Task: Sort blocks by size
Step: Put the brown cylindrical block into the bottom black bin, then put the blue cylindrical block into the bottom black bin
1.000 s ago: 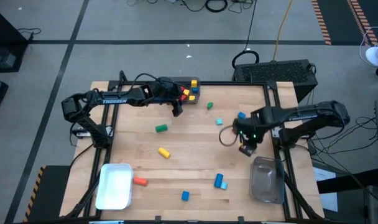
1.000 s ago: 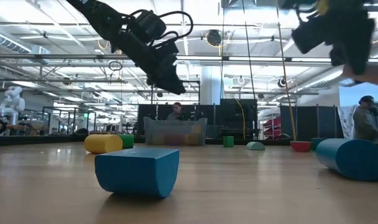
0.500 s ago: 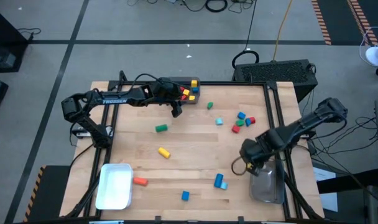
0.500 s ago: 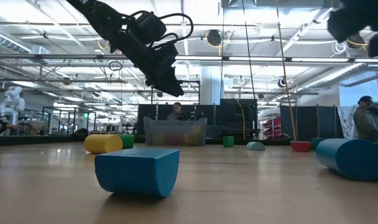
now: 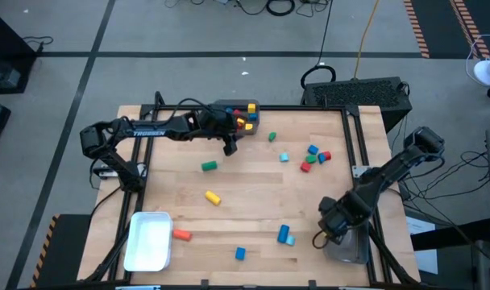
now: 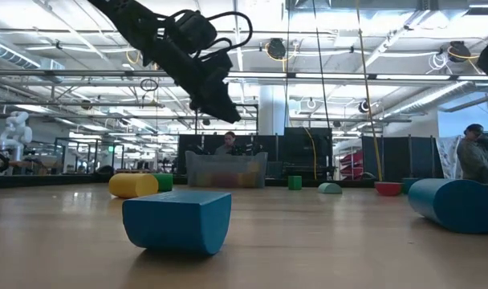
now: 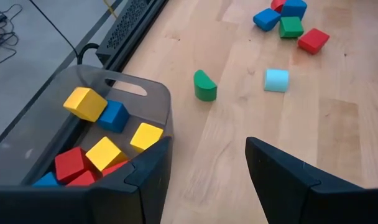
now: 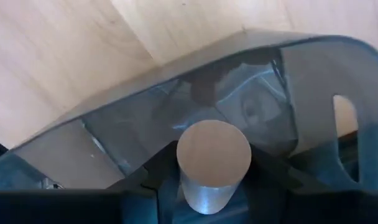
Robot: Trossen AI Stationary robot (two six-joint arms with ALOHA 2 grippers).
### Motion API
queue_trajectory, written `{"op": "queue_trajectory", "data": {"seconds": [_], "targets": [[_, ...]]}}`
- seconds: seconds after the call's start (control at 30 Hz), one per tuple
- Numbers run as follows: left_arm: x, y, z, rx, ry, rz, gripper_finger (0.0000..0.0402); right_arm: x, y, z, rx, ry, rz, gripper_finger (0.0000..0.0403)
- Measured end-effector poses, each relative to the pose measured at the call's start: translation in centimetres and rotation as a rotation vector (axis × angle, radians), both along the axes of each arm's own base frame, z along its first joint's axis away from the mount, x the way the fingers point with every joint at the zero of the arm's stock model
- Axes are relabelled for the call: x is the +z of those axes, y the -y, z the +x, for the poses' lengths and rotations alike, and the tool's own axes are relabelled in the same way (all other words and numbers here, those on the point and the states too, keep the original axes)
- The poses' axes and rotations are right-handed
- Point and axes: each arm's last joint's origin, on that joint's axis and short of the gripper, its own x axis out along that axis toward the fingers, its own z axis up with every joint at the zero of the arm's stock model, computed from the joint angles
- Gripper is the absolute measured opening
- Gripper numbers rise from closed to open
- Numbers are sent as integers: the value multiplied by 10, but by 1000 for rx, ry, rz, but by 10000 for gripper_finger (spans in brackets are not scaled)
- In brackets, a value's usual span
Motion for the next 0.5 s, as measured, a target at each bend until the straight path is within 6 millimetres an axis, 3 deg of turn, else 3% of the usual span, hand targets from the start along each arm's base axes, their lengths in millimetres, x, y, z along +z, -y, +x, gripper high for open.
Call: {"op": "queue_trajectory", "data": {"seconds": [0.23, 0.5], "targets": [[0, 3, 1, -9, 1, 0, 207, 0, -7, 4, 18, 63, 50, 169], [0, 3, 1, -9, 1, -1, 207, 3, -3, 6, 68, 94, 63, 173]]}}
